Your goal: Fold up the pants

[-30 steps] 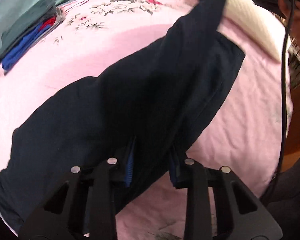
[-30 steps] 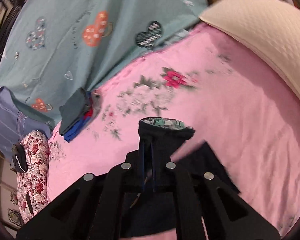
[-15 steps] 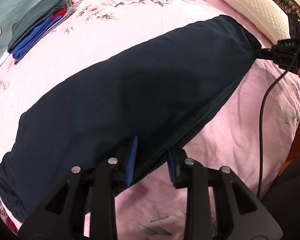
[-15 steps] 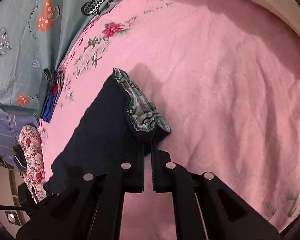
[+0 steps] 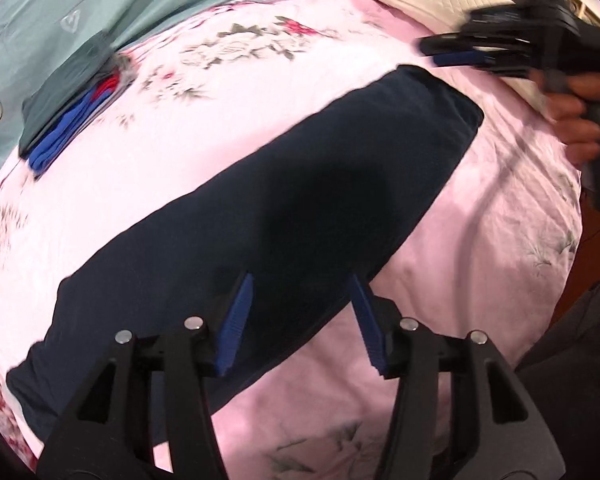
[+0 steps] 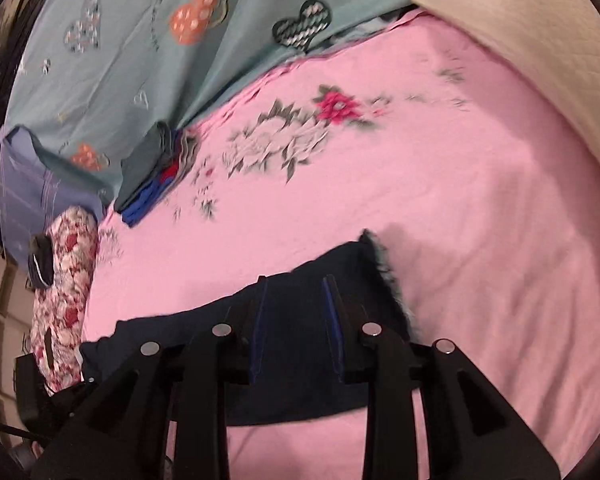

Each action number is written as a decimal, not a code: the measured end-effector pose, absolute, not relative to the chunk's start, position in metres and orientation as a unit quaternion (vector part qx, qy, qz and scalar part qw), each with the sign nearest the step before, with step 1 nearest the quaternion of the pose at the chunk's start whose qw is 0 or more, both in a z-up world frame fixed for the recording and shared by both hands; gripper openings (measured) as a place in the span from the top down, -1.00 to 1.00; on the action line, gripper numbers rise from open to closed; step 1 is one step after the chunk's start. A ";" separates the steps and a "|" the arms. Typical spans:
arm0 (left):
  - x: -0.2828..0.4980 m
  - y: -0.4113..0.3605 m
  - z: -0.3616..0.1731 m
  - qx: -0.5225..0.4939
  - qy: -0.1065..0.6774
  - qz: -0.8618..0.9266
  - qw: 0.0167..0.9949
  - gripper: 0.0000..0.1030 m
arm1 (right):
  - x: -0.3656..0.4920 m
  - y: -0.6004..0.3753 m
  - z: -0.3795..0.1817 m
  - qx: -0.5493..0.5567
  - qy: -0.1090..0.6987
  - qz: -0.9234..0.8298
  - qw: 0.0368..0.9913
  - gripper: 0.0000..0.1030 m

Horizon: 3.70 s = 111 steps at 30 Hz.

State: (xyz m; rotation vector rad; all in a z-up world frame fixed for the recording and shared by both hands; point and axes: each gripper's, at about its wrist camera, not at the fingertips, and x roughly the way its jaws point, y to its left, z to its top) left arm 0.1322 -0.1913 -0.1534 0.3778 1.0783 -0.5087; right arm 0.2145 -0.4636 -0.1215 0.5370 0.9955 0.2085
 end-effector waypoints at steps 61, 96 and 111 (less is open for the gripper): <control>0.141 -0.276 -0.203 0.147 0.504 -0.246 0.815 -0.96 | 0.176 -0.522 -0.165 0.387 0.464 0.098 0.791 0.75; 0.087 -0.047 -0.168 -0.004 0.502 -0.061 0.863 -0.95 | 0.185 -0.199 -0.137 0.078 0.574 0.496 0.647 0.09; 0.142 0.038 -0.177 -0.193 0.519 -0.072 0.830 -0.94 | 0.190 -0.161 -0.142 -0.044 0.559 0.371 0.741 0.26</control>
